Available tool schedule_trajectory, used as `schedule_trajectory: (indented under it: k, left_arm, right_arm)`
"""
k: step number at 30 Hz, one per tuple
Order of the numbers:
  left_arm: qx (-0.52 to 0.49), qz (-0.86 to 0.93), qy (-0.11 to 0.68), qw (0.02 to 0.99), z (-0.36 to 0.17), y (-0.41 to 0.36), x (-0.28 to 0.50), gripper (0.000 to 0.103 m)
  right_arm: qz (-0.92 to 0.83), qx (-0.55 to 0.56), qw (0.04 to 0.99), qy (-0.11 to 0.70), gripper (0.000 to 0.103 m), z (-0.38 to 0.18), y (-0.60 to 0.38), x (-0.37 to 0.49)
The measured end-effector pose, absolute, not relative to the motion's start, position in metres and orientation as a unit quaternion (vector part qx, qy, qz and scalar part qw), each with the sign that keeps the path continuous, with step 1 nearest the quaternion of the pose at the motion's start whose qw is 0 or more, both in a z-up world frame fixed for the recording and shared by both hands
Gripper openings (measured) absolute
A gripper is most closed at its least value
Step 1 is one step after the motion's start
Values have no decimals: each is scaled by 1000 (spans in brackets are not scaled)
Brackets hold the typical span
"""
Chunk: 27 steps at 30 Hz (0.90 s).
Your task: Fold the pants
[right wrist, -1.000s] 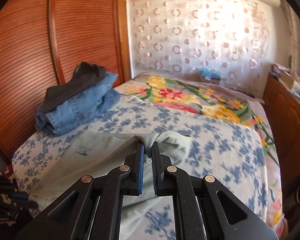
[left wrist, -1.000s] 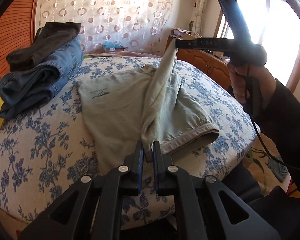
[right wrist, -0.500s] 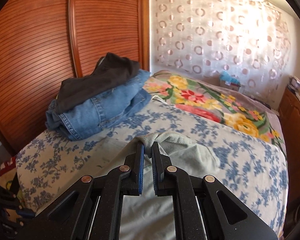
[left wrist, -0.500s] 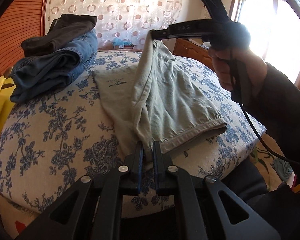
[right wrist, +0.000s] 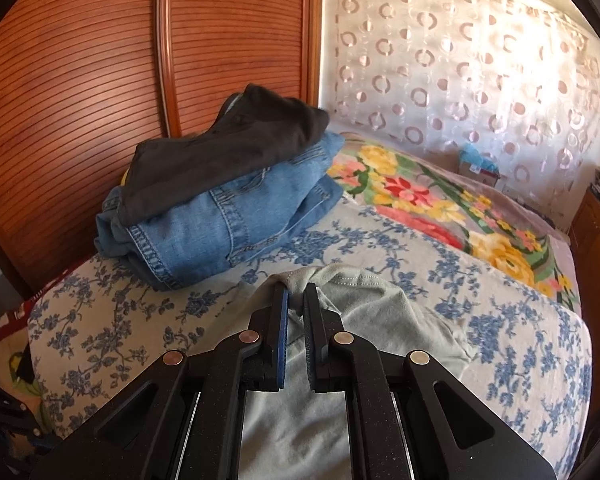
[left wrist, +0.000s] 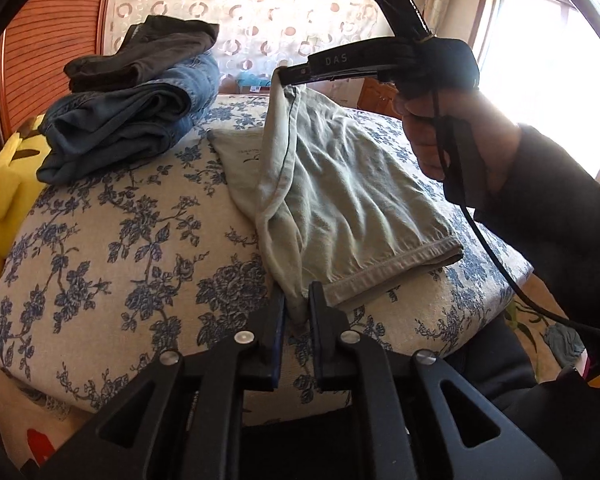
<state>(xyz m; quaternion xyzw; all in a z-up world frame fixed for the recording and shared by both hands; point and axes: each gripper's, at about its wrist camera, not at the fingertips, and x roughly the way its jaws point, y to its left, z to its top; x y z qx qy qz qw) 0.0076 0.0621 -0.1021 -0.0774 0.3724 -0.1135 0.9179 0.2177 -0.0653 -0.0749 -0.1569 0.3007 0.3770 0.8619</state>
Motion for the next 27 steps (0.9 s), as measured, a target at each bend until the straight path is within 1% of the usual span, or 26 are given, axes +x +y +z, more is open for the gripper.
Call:
schedule_trajectory:
  k: [3,5,6,7,9,10,13,15,16,17,20,23,27]
  left_arm:
    - [-76,-111,373,918,-102,63,6,16]
    - [-72,-109,373,918,-101,62,6,18]
    - [-70,-108,373,919,-101,63,6,22]
    - [-71,-106,372,919,-101,63,5,25]
    - [-71,-99,373,920,-100,65,6,37]
    - [-71,-94,372,920,-100,68,9,41]
    - [-74,-86,374,921,-99,75,16,47]
    - [-68,-76,374,922,-99,78,18,60]
    - [-67,-74,371,923,-98,81,21,62]
    - [-66,-72,369,924,-98,82,21,64]
    - [-64,-64,365,927,-95,87,21,65]
    - [-61,-50,356,931,-92,93,17,65]
    - [-63,-32,354,933,-92,101,18,65]
  right_arm:
    - [377,-157,857,314,9,-81,-59,219]
    - [379,-151,855,320,21,-83,-60,219]
    - [380,-148,855,322,25,-84,-61,219]
    - [379,-146,855,322,25,-85,-64,218]
    - [378,-145,855,324,26,-86,-69,216]
    - [377,-144,855,326,26,-87,-72,216]
    - [375,-147,853,331,26,-90,-78,214]
    - [373,-152,851,338,26,-96,-77,215]
    - [372,-154,849,343,26,-99,-76,216]
    - [368,-155,848,349,26,-103,-75,218]
    - [363,-155,842,367,26,-115,-71,224]
    - [364,-145,837,382,32,-122,-66,230]
    - [360,-130,832,402,33,-129,-59,240]
